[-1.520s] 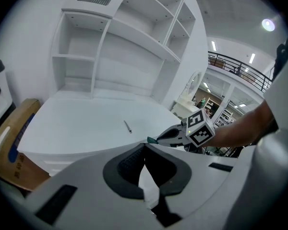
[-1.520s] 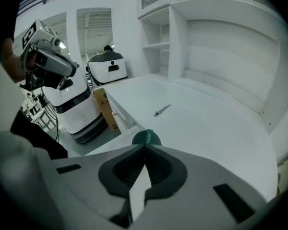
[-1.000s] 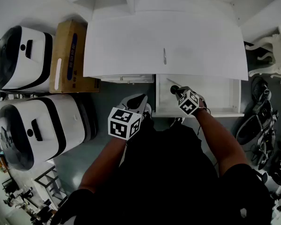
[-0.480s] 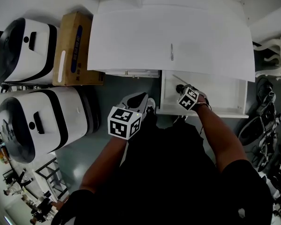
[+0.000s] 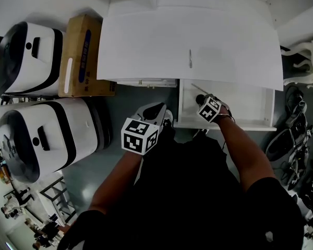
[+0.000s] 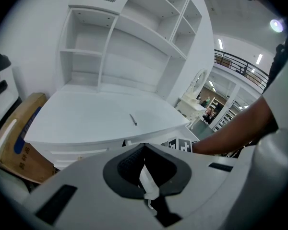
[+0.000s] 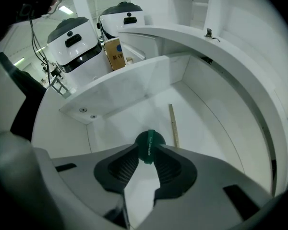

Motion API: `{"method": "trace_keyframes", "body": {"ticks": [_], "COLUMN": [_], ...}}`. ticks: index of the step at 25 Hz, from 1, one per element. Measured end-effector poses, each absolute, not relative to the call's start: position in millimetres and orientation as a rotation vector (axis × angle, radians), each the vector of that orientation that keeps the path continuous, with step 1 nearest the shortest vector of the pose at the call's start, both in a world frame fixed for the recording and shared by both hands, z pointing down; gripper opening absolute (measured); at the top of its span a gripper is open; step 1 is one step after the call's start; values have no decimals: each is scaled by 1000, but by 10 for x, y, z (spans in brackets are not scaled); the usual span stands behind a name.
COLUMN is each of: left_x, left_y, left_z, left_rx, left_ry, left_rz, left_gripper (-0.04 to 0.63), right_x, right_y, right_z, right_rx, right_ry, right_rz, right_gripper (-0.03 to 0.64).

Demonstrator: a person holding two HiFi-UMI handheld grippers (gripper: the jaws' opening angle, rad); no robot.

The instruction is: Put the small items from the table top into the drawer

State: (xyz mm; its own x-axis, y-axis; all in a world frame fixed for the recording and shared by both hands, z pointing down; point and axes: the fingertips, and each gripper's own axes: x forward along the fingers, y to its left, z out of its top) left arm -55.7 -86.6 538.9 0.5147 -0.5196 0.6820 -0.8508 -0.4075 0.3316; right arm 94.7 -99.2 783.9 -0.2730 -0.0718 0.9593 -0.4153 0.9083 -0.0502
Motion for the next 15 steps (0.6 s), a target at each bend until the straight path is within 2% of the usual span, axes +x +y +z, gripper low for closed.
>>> {"method": "trace_keyframes", "body": {"ticks": [15], "left_x": [-318], "left_y": [-1027], "left_z": [5280], "left_rx": [2190], "left_ry": [-1044], "left_rz": [626], "left_gripper": [3], "right_x": [1024], "right_y": [-1151], "right_z": [7236], "right_rx": [536], "right_ry": [-1933], "right_rz": [363], "right_gripper": [92]}}
